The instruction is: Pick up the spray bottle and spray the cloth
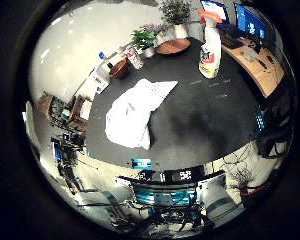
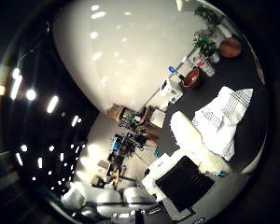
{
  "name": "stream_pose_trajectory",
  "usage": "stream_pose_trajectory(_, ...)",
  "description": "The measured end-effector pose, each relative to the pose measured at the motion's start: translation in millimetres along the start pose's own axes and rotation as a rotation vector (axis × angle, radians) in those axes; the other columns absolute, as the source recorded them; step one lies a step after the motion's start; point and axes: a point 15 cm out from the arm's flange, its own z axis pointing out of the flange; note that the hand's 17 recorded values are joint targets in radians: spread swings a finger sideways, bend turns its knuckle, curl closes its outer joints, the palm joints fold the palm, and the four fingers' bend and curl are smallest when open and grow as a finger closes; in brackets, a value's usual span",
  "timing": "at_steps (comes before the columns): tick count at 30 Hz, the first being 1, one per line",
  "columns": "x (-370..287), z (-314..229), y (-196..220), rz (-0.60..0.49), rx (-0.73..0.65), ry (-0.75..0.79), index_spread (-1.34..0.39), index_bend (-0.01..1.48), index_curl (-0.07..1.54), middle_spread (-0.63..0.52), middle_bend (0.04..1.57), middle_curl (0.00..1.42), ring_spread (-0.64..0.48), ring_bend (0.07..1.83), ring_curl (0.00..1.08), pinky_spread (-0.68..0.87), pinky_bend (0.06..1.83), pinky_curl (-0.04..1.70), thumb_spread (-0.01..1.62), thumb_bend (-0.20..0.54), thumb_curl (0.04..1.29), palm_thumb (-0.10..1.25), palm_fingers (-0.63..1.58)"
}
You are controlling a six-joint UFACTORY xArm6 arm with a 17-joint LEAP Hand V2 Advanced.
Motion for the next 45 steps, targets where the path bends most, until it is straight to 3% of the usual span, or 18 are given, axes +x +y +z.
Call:
stream_pose_trajectory(16,28.1,-18.8,-27.4,0.052,0.106,0.076,-0.06,0.18,0.32,0.26,0.19,0.29,0.37,0.36,0.23,0.68,0.81,0.21,1.00,-0.017,0.63,0.82,0.17)
stream_pose_trajectory(26,42.2,-53.1,-65.9,0.069,0.214,0.159,-0.06,0.18,0.33,0.27,0.18,0.28,0.38,0.35,0.23,0.69,0.83,0.21,1.00,-0.019,0.62,0.82,0.16)
stream_pose_trajectory(31,73.0,-66.7,-76.0,0.141,0.222,0.211,-0.04,0.17,0.33,0.27,0.19,0.28,0.38,0.35,0.23,0.68,0.83,0.21,1.01,-0.024,0.62,0.77,0.15)
stream_pose_trajectory(45,109.6,-124.1,-122.4,0.148,0.434,0.209,-0.02,0.17,0.31,0.27,0.19,0.29,0.38,0.38,0.24,0.67,0.86,0.21,1.04,-0.025,0.60,0.64,0.15)
